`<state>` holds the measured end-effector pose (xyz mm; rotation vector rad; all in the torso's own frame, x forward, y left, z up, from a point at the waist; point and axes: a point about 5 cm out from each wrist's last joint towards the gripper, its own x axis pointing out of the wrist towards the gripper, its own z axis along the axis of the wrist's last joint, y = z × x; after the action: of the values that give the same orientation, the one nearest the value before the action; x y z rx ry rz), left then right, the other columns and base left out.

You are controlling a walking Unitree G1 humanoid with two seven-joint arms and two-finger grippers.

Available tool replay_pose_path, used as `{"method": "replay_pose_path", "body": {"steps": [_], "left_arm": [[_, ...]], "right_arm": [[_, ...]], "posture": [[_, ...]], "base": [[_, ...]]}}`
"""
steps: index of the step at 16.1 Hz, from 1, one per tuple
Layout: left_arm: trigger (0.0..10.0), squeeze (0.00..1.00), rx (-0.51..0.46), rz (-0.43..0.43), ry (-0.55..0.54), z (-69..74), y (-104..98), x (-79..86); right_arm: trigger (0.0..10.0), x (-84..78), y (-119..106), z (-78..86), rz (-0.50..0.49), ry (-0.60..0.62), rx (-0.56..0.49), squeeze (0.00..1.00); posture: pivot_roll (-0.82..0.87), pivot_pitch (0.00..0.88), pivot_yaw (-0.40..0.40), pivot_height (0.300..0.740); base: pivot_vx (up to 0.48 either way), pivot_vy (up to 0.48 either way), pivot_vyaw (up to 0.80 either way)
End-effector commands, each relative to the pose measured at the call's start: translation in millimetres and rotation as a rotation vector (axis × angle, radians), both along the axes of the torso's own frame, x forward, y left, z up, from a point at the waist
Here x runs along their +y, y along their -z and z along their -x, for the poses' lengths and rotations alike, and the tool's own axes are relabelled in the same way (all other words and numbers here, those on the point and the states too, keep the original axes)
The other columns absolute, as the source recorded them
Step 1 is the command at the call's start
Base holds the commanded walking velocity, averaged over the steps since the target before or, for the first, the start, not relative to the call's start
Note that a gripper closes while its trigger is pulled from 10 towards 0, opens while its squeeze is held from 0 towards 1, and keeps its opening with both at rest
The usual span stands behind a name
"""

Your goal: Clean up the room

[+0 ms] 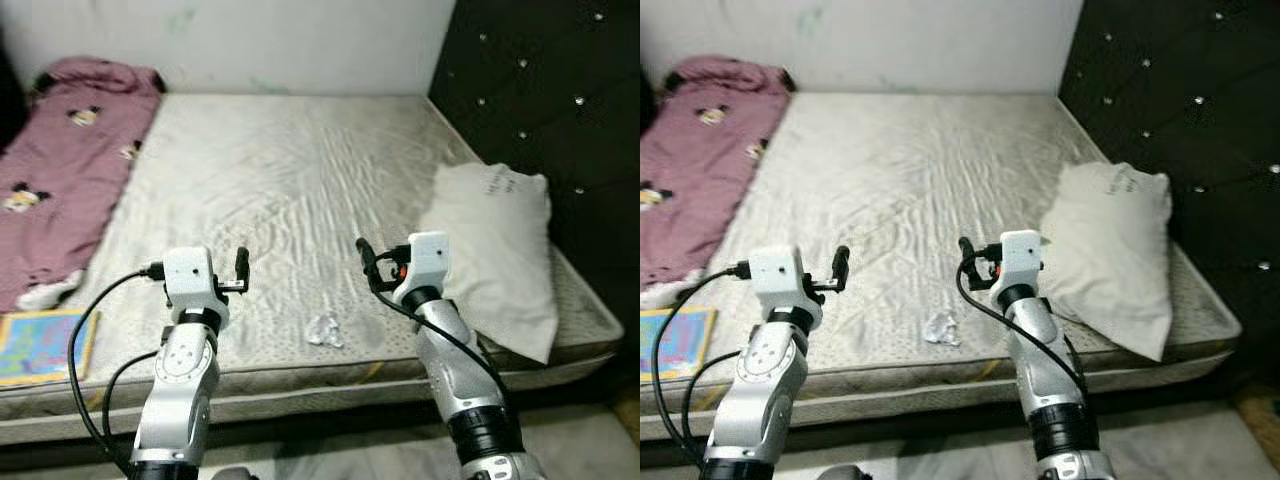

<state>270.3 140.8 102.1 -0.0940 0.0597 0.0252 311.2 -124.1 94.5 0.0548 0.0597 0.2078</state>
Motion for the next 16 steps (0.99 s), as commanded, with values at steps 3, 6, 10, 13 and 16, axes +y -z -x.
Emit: {"method": "replay_pose_path", "body": {"steps": [3,6,10,13,16], "left_arm": [[10.0,0.00,-0.023,0.009,0.017,-0.3,-4.5,-1.7],[10.0,0.00,-0.036,0.009,0.043,0.9,-6.5,-4.7],[10.0,0.00,-0.031,0.024,0.050,0.3,-6.1,-5.4],[10.0,0.00,-0.029,0.025,0.055,0.4,-5.6,-6.0],[10.0,0.00,-0.023,0.029,0.056,0.4,-4.9,-6.8]], "right_arm": [[10.0,-5.4,-4.2,-0.5,-0.005,0.017,-0.007,0.00],[10.0,-2.9,-5.6,0.4,0.018,-0.006,-0.023,0.00],[10.0,-4.2,-5.3,-0.7,0.014,0.010,-0.014,0.00],[10.0,-4.2,-5.4,-0.7,0.013,0.011,-0.014,0.00],[10.0,-4.6,-5.4,-0.7,0.016,0.013,-0.016,0.00]], "posture": [[0.05,0.000,-0.034,0.740],[0.05,0.000,-0.032,0.740],[0.05,0.000,-0.031,0.740],[0.05,0.000,-0.031,0.740],[0.05,0.000,-0.030,0.740]], "base": [[0.000,0.000,0.00],[0.162,0.000,0.37],[0.282,0.000,0.13],[0.315,0.000,0.00],[0.296,0.000,0.00]]}}
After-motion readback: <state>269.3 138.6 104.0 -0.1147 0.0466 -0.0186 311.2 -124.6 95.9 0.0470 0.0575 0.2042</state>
